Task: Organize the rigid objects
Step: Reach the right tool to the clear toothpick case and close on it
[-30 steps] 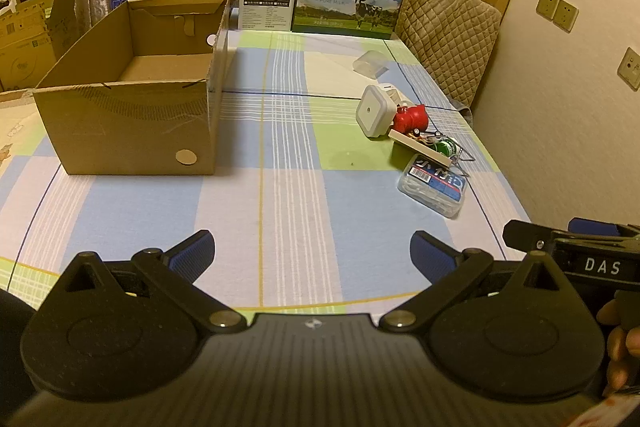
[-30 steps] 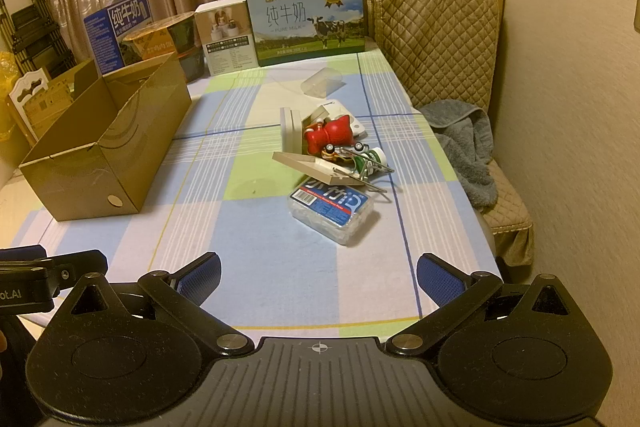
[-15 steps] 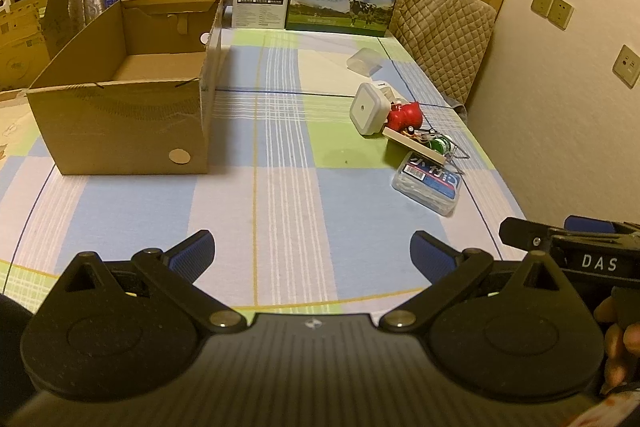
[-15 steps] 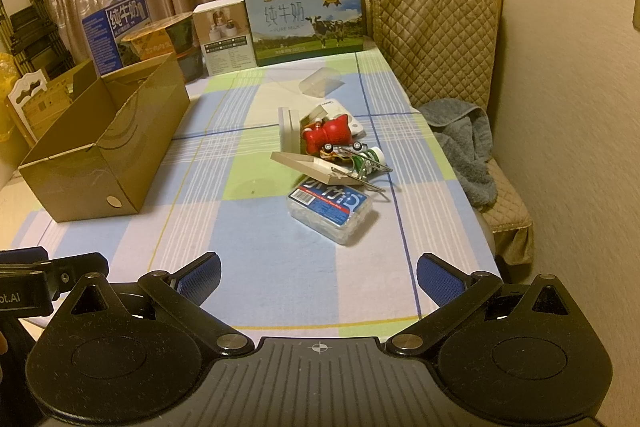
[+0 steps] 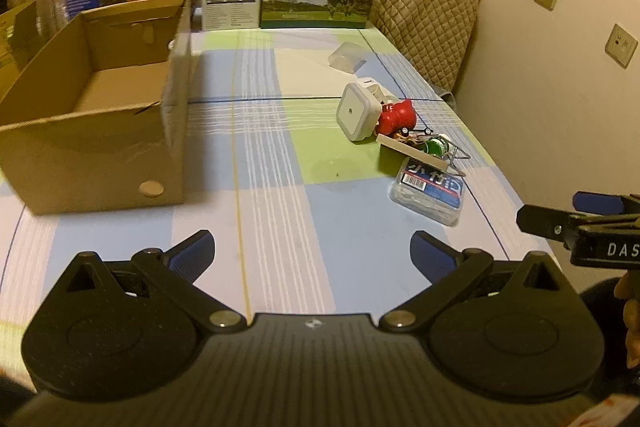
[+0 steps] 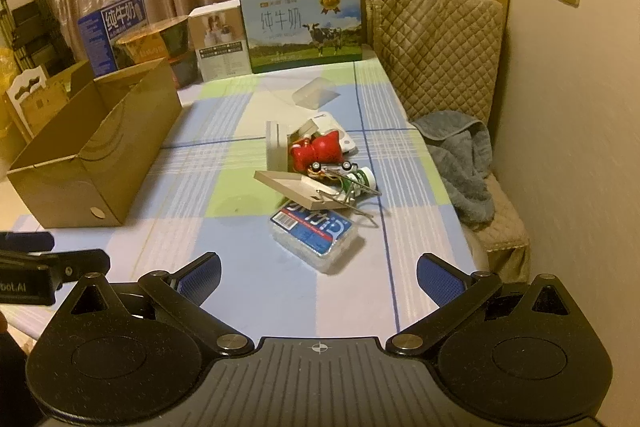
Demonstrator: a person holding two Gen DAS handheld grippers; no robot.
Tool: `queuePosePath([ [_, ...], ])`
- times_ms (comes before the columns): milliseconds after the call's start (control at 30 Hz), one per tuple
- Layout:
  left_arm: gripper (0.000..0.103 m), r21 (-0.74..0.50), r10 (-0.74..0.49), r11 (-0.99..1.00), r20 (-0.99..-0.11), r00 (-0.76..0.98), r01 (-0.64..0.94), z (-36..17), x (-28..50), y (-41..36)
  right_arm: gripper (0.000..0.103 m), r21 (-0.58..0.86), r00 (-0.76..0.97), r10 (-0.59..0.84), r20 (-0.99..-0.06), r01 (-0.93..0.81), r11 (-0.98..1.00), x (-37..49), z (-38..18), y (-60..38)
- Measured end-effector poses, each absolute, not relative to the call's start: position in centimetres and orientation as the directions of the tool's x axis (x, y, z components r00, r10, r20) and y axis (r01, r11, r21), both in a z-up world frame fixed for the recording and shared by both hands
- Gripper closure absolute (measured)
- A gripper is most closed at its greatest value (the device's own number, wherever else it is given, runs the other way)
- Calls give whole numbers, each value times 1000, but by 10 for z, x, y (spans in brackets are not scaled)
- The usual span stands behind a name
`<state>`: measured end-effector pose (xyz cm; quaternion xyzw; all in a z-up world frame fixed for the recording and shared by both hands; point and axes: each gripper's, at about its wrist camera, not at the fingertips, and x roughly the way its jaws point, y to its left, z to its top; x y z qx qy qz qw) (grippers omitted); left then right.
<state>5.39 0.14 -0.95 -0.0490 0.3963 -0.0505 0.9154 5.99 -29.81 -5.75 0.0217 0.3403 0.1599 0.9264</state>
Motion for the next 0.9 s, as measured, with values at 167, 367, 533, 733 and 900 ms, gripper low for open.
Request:
queuePosePath([
  [167,1,-110,-156,988,-722,674,111,-23,86,1,2,161,692,359,-627,-336,928,82,-75,-297],
  [367,1,-85,-192,978,-728,658,191,-48,126,-5,3,139,655,386,-649,-397,907,114,-102,-291],
  [533,1,-97,-222,969,-747,627,228,-71,156,-4,12,158,622,419,-662,-431,888,142,-121,-287],
  [733,1,-109,-260,955,-754,603,276,-87,180,-6,14,69,608,400,-685,-493,867,171,-137,-274],
  [900,1,-150,-277,955,-760,587,257,-92,190,-1,25,59,565,411,-716,-537,841,189,-149,-269],
])
